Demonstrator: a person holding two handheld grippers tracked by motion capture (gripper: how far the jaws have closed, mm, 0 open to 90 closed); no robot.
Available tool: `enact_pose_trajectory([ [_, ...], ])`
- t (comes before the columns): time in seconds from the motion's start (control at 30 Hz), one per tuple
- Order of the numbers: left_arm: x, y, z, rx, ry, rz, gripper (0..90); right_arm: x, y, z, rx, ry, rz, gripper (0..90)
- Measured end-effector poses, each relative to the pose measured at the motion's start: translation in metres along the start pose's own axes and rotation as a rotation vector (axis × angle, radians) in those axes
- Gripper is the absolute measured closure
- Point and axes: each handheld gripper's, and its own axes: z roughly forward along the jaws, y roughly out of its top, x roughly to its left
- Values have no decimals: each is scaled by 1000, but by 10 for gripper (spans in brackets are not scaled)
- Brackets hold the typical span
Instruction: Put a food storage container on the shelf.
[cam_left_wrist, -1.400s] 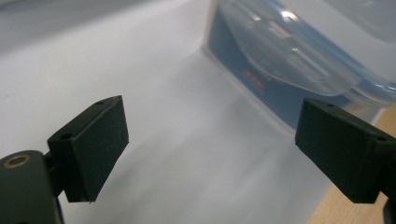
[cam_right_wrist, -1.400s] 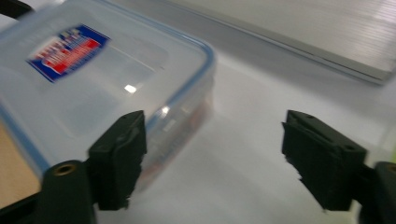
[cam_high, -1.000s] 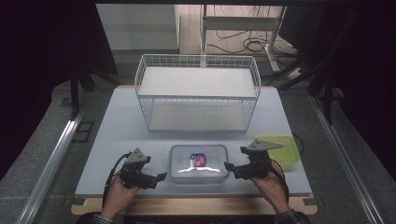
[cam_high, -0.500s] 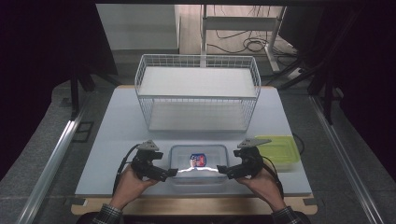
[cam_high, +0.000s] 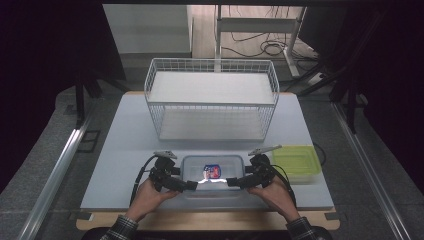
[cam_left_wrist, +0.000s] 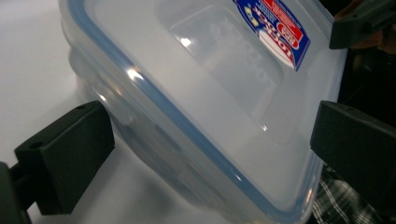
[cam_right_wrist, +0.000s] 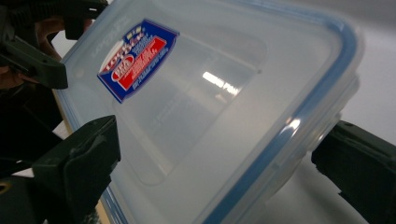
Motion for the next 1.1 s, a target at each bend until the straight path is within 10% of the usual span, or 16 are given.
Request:
enact_pose_trajectory([
  [0.5,-5,-23,-29,-107,-50,-34,374,-1,-11,-30,-23,73,35,374],
  [0.83,-9,-24,-33,-163,-38,-102,467,4,-16,-38,-63,56,125,475],
  [1.1,-11,-19,-34,-189,4,-75,488,11,-16,-44,-127,12,98,526],
])
